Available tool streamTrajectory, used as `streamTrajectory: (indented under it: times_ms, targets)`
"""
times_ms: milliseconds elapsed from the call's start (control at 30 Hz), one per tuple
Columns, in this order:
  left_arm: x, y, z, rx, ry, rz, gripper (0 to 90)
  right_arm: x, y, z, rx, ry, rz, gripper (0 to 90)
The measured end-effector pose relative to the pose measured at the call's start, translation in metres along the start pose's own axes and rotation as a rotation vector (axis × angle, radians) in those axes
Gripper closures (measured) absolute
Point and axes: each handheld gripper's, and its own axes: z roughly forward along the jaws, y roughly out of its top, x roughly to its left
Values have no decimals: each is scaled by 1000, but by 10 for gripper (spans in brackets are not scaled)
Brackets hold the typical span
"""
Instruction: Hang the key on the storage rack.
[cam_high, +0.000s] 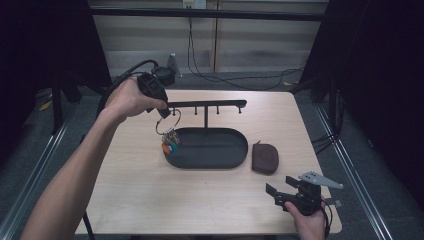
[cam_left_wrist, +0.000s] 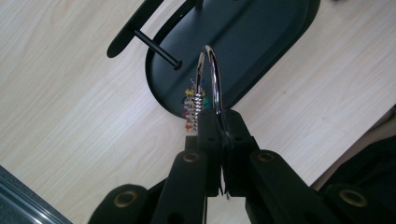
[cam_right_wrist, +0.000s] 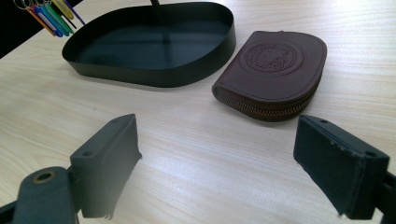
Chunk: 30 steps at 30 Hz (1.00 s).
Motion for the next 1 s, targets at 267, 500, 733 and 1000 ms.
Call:
streamTrajectory:
  times_ms: [267,500,733,1000]
  targets:
    - [5,7,10,5,36,-3,882,0,0,0,1,0,-1,143]
    - [15,7,20,3,38,-24,882,0,0,-1,0,-1,-2,144]
    - [21,10,28,1,37,-64,883,0,0,0,2,1,-2,144]
    - [22,15,37,6,29,-64,882,0,0,1,8,-1,-6,144]
